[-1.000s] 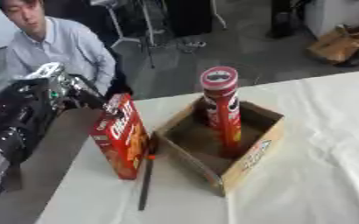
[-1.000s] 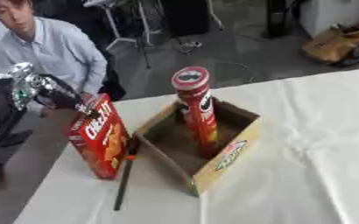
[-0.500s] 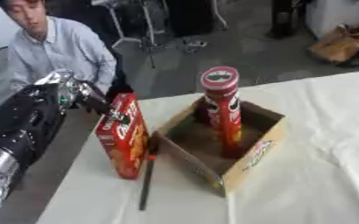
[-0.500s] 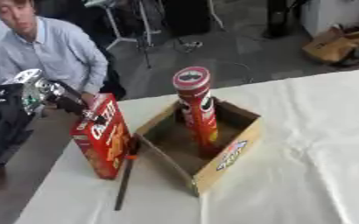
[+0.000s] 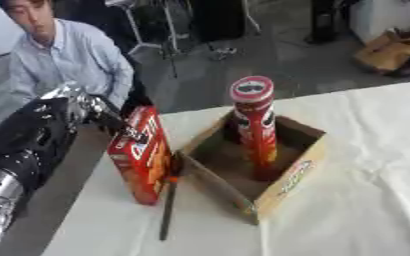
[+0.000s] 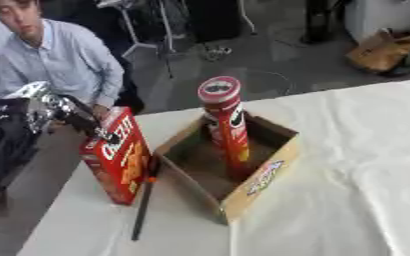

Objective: Pick up objects on the table and place them in the box.

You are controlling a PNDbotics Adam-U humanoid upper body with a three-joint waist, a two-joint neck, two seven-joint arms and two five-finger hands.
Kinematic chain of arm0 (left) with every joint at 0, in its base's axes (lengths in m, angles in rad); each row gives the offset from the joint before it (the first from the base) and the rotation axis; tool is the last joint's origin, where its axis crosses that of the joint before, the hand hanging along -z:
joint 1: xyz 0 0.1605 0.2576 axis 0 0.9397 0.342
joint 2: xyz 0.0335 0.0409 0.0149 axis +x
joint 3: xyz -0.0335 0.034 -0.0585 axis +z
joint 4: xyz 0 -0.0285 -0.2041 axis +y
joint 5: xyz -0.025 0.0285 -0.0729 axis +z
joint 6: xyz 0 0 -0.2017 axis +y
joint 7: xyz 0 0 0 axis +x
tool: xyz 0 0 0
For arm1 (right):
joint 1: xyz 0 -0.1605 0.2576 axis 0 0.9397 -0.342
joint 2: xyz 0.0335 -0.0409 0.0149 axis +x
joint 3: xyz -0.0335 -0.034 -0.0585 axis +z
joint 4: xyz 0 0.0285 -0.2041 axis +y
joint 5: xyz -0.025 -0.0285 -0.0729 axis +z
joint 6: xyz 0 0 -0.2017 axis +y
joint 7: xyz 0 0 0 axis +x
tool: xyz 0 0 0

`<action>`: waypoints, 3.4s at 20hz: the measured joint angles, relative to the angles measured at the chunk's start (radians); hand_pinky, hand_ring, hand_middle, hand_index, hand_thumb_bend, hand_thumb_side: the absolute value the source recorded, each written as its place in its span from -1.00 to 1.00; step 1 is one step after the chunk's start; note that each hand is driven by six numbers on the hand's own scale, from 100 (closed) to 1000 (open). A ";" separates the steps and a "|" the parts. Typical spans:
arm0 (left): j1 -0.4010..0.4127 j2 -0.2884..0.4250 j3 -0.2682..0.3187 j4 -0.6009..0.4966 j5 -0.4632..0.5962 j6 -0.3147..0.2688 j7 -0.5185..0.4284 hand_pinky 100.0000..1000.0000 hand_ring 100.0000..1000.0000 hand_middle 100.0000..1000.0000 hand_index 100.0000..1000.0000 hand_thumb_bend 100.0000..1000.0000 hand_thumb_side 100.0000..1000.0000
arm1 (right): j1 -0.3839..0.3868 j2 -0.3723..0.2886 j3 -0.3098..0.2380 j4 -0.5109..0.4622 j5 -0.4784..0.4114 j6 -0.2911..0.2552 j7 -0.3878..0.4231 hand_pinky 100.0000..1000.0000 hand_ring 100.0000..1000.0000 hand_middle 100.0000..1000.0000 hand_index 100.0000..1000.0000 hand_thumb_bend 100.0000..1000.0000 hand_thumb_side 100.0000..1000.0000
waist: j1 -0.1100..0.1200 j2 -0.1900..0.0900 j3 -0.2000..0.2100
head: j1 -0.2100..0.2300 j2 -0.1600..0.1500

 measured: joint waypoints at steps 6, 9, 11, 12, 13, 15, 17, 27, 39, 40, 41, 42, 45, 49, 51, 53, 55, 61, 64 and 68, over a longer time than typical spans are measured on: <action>0.000 -0.005 0.001 0.003 -0.002 0.001 -0.001 0.66 0.55 0.35 0.41 -0.73 1.00 | -0.001 0.000 0.000 0.000 0.000 0.000 0.000 0.74 0.74 0.16 0.18 -1.00 1.00 | 0.001 0.000 0.000 | 0.004 0.000; 0.000 -0.006 0.002 0.003 -0.006 0.002 -0.002 0.64 0.52 0.28 0.35 -0.81 1.00 | -0.003 0.000 0.000 0.000 0.000 0.000 0.000 0.74 0.74 0.16 0.18 -1.00 1.00 | 0.001 0.000 -0.001 | 0.004 0.000; 0.000 -0.007 0.002 0.003 -0.009 0.002 -0.002 0.62 0.50 0.24 0.32 -0.90 1.00 | -0.003 0.000 0.000 0.000 0.000 0.000 0.000 0.74 0.74 0.17 0.18 -1.00 1.00 | 0.001 0.000 -0.001 | 0.005 0.000; 0.000 -0.007 0.003 0.003 -0.009 0.002 -0.002 0.62 0.50 0.24 0.32 -0.90 1.00 | -0.003 0.000 0.000 0.000 0.000 0.000 0.000 0.74 0.74 0.17 0.18 -1.00 1.00 | 0.001 0.000 -0.001 | 0.005 0.000; -0.001 -0.007 0.004 0.003 -0.010 0.002 -0.002 0.62 0.50 0.24 0.32 -0.90 1.00 | -0.003 0.000 0.000 0.000 0.000 0.000 0.000 0.74 0.74 0.17 0.18 -1.00 1.00 | 0.001 0.000 -0.001 | 0.005 0.000; -0.001 -0.007 0.006 0.003 -0.010 0.002 -0.002 0.61 0.48 0.16 0.25 -1.00 1.00 | -0.004 0.000 -0.001 0.000 0.000 0.001 -0.001 0.74 0.74 0.17 0.18 -1.00 1.00 | 0.001 0.000 -0.002 | 0.005 0.000; -0.001 -0.008 0.006 0.003 -0.010 0.002 -0.002 0.58 0.45 0.12 0.20 -1.00 1.00 | -0.004 0.000 -0.001 0.000 0.000 0.001 -0.001 0.74 0.74 0.17 0.18 -1.00 1.00 | 0.002 0.000 -0.003 | 0.005 0.000; -0.004 -0.015 0.007 0.000 -0.005 0.004 -0.004 0.54 0.36 0.00 0.08 -1.00 0.80 | -0.005 0.001 -0.001 0.000 0.000 0.005 -0.004 0.74 0.74 0.17 0.16 -1.00 1.00 | 0.002 0.000 -0.003 | 0.006 0.001; 0.006 -0.018 0.006 -0.032 0.034 0.015 -0.015 0.47 0.21 -0.17 -0.08 -1.00 0.32 | -0.008 0.001 -0.001 0.000 0.000 0.001 -0.008 0.74 0.74 0.17 0.15 -1.00 1.00 | 0.002 0.000 -0.001 | 0.005 0.001; 0.008 -0.019 0.006 -0.039 0.038 0.016 -0.015 0.46 0.21 -0.18 -0.09 -1.00 0.30 | -0.008 0.001 -0.001 0.000 0.000 0.001 -0.009 0.74 0.74 0.17 0.15 -1.00 1.00 | 0.002 0.000 -0.001 | 0.005 0.001; 0.009 -0.020 0.006 -0.044 0.043 0.017 -0.016 0.46 0.20 -0.18 -0.09 -1.00 0.30 | -0.008 0.001 -0.001 0.000 0.000 0.001 -0.009 0.74 0.74 0.17 0.15 -1.00 1.00 | 0.002 0.000 -0.001 | 0.005 0.001; 0.010 -0.020 0.006 -0.048 0.046 0.018 -0.017 0.46 0.20 -0.18 -0.09 -1.00 0.30 | -0.008 0.001 -0.001 0.000 0.000 0.001 -0.009 0.74 0.74 0.17 0.15 -1.00 1.00 | 0.002 0.000 -0.001 | 0.005 0.001; 0.010 -0.020 0.004 -0.055 0.055 0.022 -0.018 0.45 0.19 -0.20 -0.10 -1.00 0.30 | -0.008 0.001 0.000 0.000 0.000 0.001 -0.009 0.74 0.74 0.17 0.15 -1.00 1.00 | 0.002 0.000 -0.002 | 0.005 0.001; 0.010 -0.020 0.002 -0.052 0.059 0.031 -0.021 0.44 0.16 -0.21 -0.11 -1.00 0.28 | -0.008 0.001 0.000 0.000 0.000 0.000 -0.010 0.74 0.74 0.17 0.15 -1.00 1.00 | 0.002 -0.001 -0.002 | 0.007 0.001; 0.010 -0.020 0.005 -0.050 0.060 0.036 -0.023 0.42 0.15 -0.21 -0.11 -1.00 0.28 | -0.008 0.001 0.000 0.000 0.000 -0.001 -0.010 0.74 0.74 0.17 0.15 -1.00 1.00 | 0.002 -0.001 -0.002 | 0.009 0.001; 0.010 -0.020 0.008 -0.046 0.061 0.042 -0.025 0.42 0.14 -0.21 -0.11 -1.00 0.27 | -0.008 0.001 0.000 0.000 0.000 -0.001 -0.011 0.74 0.74 0.17 0.15 -1.00 1.00 | 0.002 -0.001 -0.003 | 0.010 0.001; 0.008 -0.020 0.012 -0.044 0.061 0.047 -0.027 0.42 0.14 -0.21 -0.11 -1.00 0.26 | -0.008 0.001 0.000 0.000 0.000 -0.001 -0.011 0.74 0.74 0.17 0.15 -1.00 1.00 | 0.002 -0.001 -0.004 | 0.011 0.001; -0.005 -0.014 0.021 -0.040 0.059 0.068 -0.030 0.40 0.12 -0.23 -0.12 -1.00 0.23 | -0.008 0.001 0.000 0.000 0.001 0.000 -0.013 0.74 0.74 0.17 0.15 -1.00 1.00 | 0.002 -0.001 -0.007 | 0.013 0.002; -0.010 -0.014 0.026 -0.041 0.057 0.075 -0.031 0.39 0.12 -0.23 -0.12 -1.00 0.22 | -0.008 0.001 0.000 0.000 0.001 0.000 -0.014 0.74 0.74 0.17 0.15 -1.00 1.00 | 0.002 -0.001 -0.008 | 0.013 0.005; -0.023 -0.002 0.032 -0.049 0.059 0.077 -0.032 0.37 0.10 -0.23 -0.12 -1.00 0.18 | -0.008 0.001 0.000 0.000 0.001 -0.001 -0.016 0.74 0.74 0.17 0.15 -1.00 1.00 | 0.002 -0.001 -0.009 | 0.013 0.008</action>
